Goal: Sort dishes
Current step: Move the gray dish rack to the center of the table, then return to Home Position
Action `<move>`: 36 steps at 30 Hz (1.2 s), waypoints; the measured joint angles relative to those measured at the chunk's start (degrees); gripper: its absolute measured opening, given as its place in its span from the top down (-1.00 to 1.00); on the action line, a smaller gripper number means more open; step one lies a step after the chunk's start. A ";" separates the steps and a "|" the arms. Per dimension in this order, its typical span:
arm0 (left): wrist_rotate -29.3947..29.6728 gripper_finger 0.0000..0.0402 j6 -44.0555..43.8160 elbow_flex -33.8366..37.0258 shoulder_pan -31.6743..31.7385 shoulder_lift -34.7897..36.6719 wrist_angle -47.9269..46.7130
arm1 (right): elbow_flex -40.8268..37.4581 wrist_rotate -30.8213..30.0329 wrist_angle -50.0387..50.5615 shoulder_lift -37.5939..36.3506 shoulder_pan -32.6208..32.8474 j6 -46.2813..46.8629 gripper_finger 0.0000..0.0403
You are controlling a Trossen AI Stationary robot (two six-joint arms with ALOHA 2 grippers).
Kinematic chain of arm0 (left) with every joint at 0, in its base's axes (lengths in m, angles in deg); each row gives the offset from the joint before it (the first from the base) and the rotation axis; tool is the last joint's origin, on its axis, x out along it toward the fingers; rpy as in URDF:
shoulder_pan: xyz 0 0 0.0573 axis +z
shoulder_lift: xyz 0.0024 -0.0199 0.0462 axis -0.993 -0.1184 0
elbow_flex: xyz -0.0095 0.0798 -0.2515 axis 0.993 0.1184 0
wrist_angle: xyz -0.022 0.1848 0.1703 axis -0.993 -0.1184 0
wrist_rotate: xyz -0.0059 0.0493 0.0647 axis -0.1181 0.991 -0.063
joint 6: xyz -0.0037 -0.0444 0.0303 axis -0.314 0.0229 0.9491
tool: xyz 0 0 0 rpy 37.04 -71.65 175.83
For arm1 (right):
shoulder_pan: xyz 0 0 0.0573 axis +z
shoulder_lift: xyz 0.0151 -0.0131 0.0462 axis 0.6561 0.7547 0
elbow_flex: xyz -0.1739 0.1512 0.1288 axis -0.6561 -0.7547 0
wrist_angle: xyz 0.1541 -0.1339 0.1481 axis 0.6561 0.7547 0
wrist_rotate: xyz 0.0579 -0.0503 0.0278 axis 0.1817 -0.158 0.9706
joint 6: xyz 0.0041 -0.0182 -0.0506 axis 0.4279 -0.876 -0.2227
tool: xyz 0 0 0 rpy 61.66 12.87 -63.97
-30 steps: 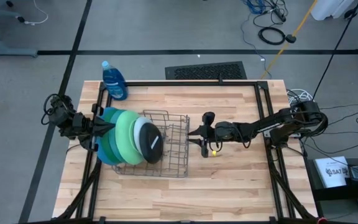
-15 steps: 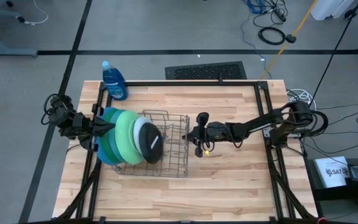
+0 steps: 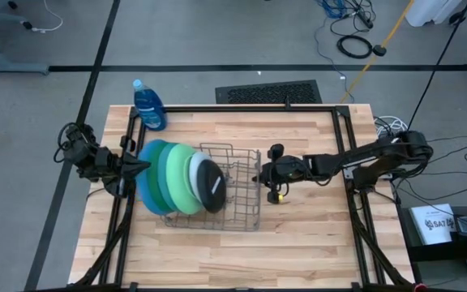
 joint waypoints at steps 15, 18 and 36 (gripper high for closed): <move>-0.12 1.00 -3.11 0.01 -0.01 0.01 -3.58 | -0.24 -0.33 25.60 -14.19 -0.53 0.56 0.97; -0.12 1.00 -5.81 0.01 -0.01 -0.01 -6.18 | -0.26 -0.88 26.29 -14.24 -0.52 -0.98 0.87; 0.15 1.00 -18.16 0.03 -0.01 -0.08 -19.39 | -0.20 -0.66 30.37 -22.05 -0.37 -0.79 -0.02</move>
